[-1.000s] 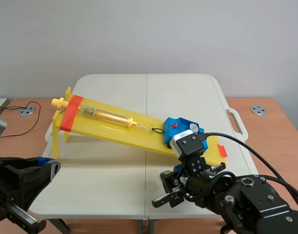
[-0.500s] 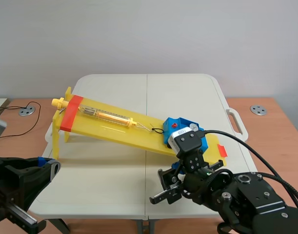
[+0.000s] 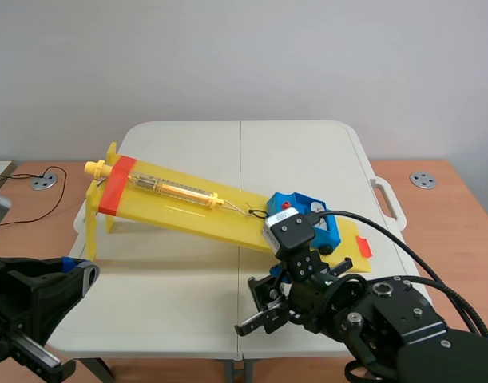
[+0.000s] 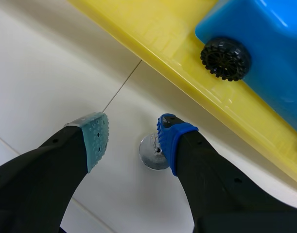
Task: Place the four metal weights on the blue cart on the ramp.
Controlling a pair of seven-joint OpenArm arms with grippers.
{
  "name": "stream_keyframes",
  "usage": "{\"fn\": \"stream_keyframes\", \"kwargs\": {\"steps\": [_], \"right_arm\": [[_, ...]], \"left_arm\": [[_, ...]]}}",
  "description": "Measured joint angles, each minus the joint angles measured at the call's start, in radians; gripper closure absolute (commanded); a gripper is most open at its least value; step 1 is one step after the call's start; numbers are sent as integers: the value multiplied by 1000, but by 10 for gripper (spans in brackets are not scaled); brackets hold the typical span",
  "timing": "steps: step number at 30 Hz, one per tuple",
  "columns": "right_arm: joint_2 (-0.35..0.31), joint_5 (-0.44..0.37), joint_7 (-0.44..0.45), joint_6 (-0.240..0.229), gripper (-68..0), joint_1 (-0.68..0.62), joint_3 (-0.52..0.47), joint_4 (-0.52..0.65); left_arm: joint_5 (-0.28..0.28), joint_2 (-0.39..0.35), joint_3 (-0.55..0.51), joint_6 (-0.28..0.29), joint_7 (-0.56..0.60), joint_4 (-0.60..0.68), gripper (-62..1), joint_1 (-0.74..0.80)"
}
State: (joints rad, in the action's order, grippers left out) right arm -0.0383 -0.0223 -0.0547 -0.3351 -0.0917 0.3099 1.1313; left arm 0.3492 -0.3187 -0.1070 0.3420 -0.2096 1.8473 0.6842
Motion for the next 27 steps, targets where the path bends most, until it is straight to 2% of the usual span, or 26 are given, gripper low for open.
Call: {"fn": "stream_keyframes", "kwargs": {"steps": [11,18,27], "right_arm": [[0,0,3,7,-244,0,0,-17],[0,0,41,14,-201,3,0,-49],[0,0,54,60,-43,11,0,-62]], "left_arm": [[0,0,0,0,0,0,-51,0],[0,0,0,0,0,0,-51,0],[0,0,0,0,0,0,-51,0]]}}
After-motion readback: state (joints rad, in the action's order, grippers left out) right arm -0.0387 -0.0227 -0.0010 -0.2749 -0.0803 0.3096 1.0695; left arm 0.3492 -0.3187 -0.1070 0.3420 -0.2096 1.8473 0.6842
